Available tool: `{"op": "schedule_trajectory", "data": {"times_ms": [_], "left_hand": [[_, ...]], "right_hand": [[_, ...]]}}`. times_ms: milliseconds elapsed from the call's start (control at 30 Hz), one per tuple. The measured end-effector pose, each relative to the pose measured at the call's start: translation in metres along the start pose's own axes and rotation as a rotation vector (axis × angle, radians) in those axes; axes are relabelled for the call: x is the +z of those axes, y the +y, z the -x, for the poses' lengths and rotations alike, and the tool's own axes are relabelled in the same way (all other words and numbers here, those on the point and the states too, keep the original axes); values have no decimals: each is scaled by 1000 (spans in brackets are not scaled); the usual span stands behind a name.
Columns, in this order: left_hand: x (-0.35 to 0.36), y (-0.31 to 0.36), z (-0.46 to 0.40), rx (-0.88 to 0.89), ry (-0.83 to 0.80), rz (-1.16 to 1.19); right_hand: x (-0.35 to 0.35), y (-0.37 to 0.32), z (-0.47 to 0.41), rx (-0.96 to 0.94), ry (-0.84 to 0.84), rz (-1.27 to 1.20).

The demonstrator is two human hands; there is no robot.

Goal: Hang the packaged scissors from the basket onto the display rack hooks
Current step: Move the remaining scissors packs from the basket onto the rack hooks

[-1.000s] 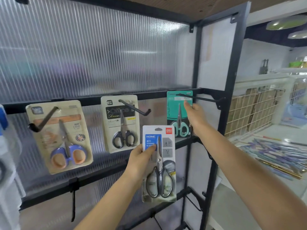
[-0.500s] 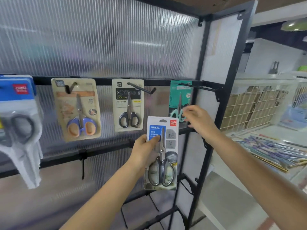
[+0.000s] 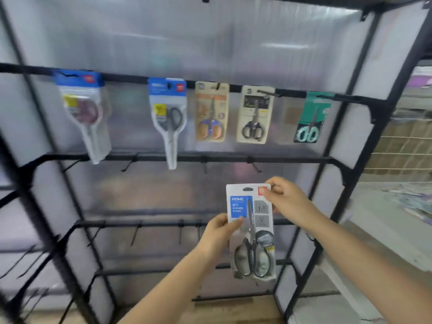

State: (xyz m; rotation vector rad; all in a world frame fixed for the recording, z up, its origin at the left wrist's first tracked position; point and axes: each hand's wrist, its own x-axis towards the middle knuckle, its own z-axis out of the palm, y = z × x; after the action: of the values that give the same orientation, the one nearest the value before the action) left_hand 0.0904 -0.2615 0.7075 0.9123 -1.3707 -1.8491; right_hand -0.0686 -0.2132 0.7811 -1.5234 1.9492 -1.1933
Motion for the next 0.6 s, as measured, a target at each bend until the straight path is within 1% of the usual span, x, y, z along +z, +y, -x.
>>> {"op": "schedule_trajectory", "data": {"times_ms": [100, 300, 433, 600], "left_hand": [[-42, -17, 40, -26, 83, -52], [-117, -23, 88, -3, 304, -15], [-165, -18, 104, 21, 425, -3], [-238, -15, 107, 8, 501, 4]], "right_hand": [[32, -22, 11, -59, -78, -40], [101, -78, 19, -136, -246, -130], [152, -105, 10, -164, -292, -139], [226, -130, -13, -167, -345, -151]]}}
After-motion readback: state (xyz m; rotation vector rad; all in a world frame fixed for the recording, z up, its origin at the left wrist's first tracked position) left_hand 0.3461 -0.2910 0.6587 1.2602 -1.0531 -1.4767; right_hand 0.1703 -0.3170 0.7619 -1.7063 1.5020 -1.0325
